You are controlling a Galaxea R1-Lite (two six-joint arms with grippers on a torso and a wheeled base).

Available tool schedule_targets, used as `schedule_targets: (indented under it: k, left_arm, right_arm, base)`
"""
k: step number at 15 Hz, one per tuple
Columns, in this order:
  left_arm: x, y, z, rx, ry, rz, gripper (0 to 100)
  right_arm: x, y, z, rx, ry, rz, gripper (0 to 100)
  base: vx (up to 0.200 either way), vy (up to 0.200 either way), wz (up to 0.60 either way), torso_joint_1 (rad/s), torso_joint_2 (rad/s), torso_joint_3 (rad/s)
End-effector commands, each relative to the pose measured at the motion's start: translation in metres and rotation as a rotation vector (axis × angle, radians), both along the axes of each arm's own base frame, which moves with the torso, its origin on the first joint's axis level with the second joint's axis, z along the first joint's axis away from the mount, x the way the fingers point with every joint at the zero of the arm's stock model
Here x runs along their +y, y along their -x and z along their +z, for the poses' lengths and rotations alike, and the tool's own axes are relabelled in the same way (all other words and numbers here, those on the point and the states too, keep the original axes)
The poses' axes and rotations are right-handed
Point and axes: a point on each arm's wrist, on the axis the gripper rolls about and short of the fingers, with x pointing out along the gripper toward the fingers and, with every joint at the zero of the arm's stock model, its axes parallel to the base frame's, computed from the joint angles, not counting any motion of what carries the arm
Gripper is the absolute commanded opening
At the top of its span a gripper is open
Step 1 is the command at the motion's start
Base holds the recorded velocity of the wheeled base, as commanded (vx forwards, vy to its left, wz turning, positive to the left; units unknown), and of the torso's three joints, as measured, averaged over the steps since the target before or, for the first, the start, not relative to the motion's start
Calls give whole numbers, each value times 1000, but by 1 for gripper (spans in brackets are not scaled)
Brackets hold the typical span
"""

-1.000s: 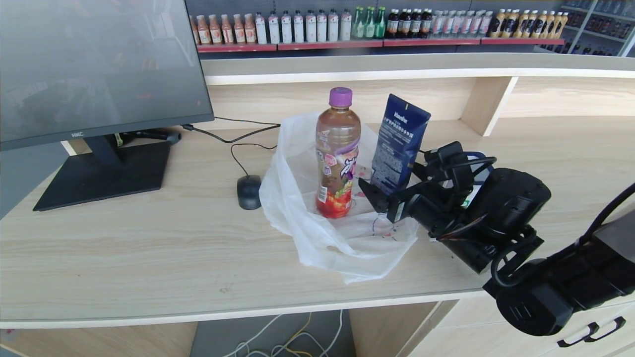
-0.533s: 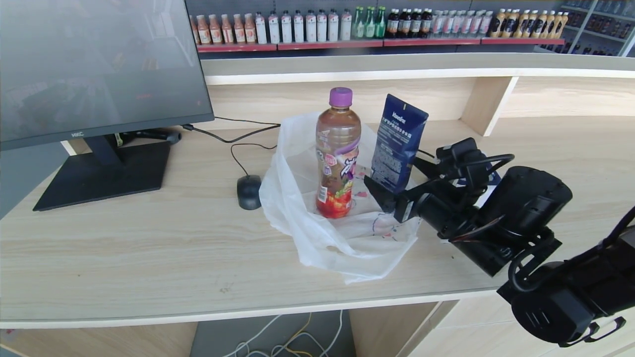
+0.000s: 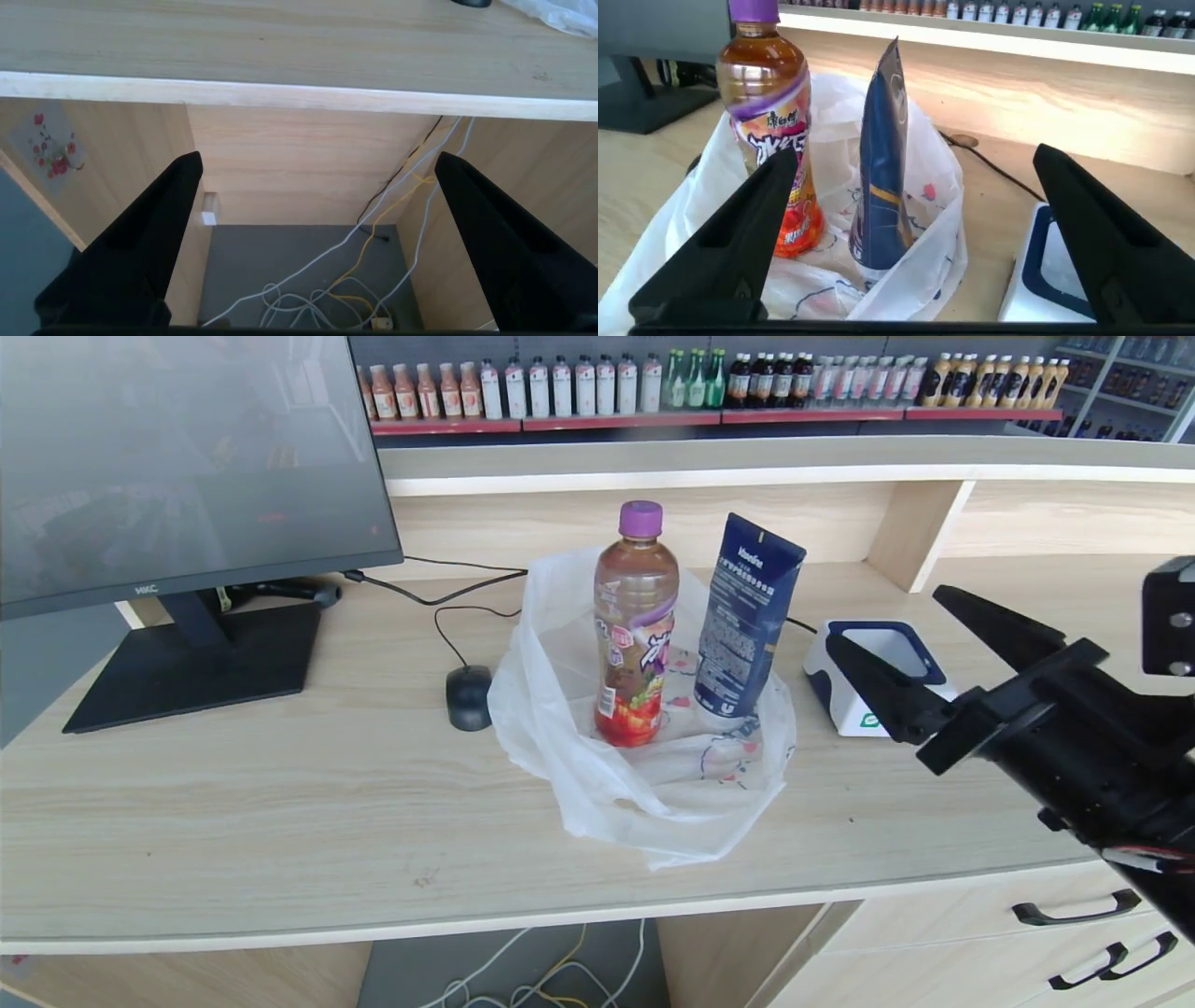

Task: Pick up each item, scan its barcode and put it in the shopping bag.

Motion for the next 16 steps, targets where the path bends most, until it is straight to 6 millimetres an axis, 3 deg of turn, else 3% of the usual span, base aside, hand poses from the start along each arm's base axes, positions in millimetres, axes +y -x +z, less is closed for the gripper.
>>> schedule_targets:
  k: [1,4,10,13,14,15,16]
  left_arm:
    - [0,0,0,1,0,0,100]
    - [0,0,0,1,0,0,100]
    - [0,0,0,1,0,0,100]
    - [0,0,0,1,0,0,100]
    - [0,0,0,1,0,0,100]
    - [0,0,0,1,0,0,100]
    - [0,0,0,0,0,0,100]
  right_arm:
    - [-43,76,-2,-85,-45,-5,100]
    - [-66,117,-20,-107,-86,-41,100]
    - [-75,135,-28,-89,-84,-17,100]
    - [-90,160,-59,55,23,-18,100]
    - [-90,160,-59,55,23,-18,100]
    - [-100,176,-85,157,89,-14,100]
    - [-105,184,-98,196,113,-14,100]
  base:
    - [0,0,0,0,0,0]
    - [0,0,0,0,0,0]
    - [0,0,0,0,0,0]
    - [0,0,0,0,0,0]
    - [0,0,0,0,0,0]
    - [0,0,0,0,0,0]
    - [0,0,0,0,0,0]
